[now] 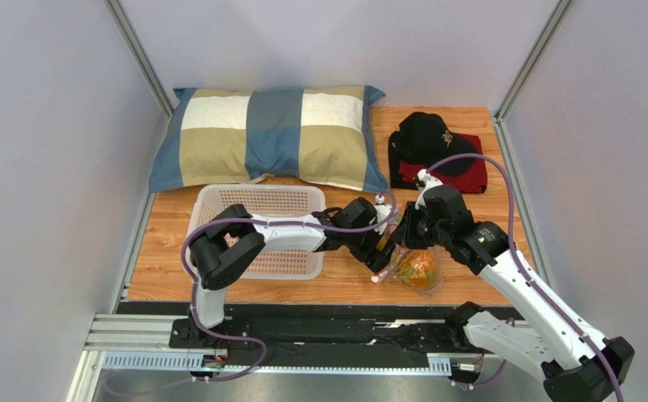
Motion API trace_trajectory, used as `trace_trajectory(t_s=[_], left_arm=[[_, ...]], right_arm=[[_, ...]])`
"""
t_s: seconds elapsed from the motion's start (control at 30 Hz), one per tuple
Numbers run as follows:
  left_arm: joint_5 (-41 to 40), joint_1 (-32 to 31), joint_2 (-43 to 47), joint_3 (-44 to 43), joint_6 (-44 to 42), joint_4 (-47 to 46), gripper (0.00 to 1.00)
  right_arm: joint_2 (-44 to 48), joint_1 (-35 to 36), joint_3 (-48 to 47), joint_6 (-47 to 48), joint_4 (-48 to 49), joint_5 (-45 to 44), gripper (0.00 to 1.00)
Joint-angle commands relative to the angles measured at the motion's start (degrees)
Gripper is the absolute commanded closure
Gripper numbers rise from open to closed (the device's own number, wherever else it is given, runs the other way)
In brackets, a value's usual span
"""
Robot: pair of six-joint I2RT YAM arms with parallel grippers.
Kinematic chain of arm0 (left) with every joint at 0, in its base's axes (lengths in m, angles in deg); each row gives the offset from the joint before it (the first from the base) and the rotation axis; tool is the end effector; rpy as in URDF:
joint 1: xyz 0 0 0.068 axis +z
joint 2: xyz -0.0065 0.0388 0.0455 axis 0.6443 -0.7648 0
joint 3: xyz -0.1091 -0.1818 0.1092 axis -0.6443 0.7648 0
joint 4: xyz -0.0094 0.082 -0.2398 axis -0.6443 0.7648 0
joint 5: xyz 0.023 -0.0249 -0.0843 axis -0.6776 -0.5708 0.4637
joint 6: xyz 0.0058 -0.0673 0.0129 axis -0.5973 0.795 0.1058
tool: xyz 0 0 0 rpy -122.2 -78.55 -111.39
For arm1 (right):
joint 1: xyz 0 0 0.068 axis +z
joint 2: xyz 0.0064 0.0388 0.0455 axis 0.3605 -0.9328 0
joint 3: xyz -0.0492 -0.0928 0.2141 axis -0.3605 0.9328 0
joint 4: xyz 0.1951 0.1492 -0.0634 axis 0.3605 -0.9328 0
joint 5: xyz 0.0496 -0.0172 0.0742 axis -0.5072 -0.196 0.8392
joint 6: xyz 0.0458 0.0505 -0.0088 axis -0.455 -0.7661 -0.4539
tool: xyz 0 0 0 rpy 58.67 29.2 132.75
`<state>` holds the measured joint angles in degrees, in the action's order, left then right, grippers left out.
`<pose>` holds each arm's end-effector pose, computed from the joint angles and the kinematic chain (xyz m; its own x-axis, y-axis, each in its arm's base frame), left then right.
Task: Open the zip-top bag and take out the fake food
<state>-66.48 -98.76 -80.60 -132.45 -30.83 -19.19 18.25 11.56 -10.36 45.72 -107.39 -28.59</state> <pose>0.1941 -0.3492 0.1245 -0.6909 0.4548 -0.5620 0.7163 0.5356 -0.4472 0.1700 0.1146 0.2564 -0.8191 0.0791 -0.5682 -0.1966 0.8917 0.4076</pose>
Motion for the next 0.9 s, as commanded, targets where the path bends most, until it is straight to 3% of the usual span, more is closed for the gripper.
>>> trace_trajectory(t_s=[0.0, 0.07, 0.13, 0.27, 0.3, 0.37, 0.43, 0.5, 0.53, 0.57, 0.67, 0.87], left_arm=[[-3.1, -0.1, -2.5, 0.4, 1.8, -6.8, 0.09], [-4.4, -0.1, -2.8, 0.9, 1.8, -8.1, 0.15], [-5.7, -0.1, -1.4, 1.8, 1.7, -8.9, 0.29], [-8.8, -0.1, 3.9, 4.3, 0.0, -9.1, 0.66], [-9.2, -0.1, 5.2, 5.2, -0.9, -9.0, 0.68], [-9.5, -0.1, 9.1, 6.4, -1.4, -8.2, 0.86], [-9.1, -0.1, 12.6, 8.1, -2.0, -8.0, 0.9], [-9.2, 0.0, 14.8, 8.9, -1.5, -7.3, 0.82], [-8.7, -0.1, 15.6, 9.5, -1.4, -7.7, 0.74], [-8.4, -0.1, 16.1, 10.0, -0.9, -8.3, 0.53], [-6.7, -0.1, 16.3, 10.1, 0.1, -9.9, 0.3], [-2.3, -0.2, 12.6, 8.1, 3.4, -12.0, 0.28]], right_arm=[[1.8, 0.3, 1.3, -1.8, 2.2, 0.7, 1.0], [1.7, 0.3, 1.7, -1.7, 2.3, 0.7, 1.0], [1.5, 0.3, 1.8, -1.7, 2.1, 0.7, 1.0], [2.3, 0.3, 0.4, -0.9, 0.3, -0.9, 1.0], [2.5, 0.3, -0.4, -0.4, -0.6, -1.2, 1.0], [3.2, 0.3, -1.1, 0.0, -1.6, -2.5, 1.0], [3.6, 0.3, -2.1, 0.7, -3.0, -3.3, 1.0], [4.1, 0.3, -2.3, 0.9, -3.6, -3.4, 1.0], [4.4, 0.3, -2.5, 0.9, -3.7, -3.4, 1.0], [4.4, 0.3, -2.7, 0.8, -3.8, -3.2, 1.0], [4.4, 0.3, -3.2, 0.7, -3.8, -2.2, 1.0], [4.3, 0.2, -3.1, 0.0, -2.6, -0.5, 1.0]])
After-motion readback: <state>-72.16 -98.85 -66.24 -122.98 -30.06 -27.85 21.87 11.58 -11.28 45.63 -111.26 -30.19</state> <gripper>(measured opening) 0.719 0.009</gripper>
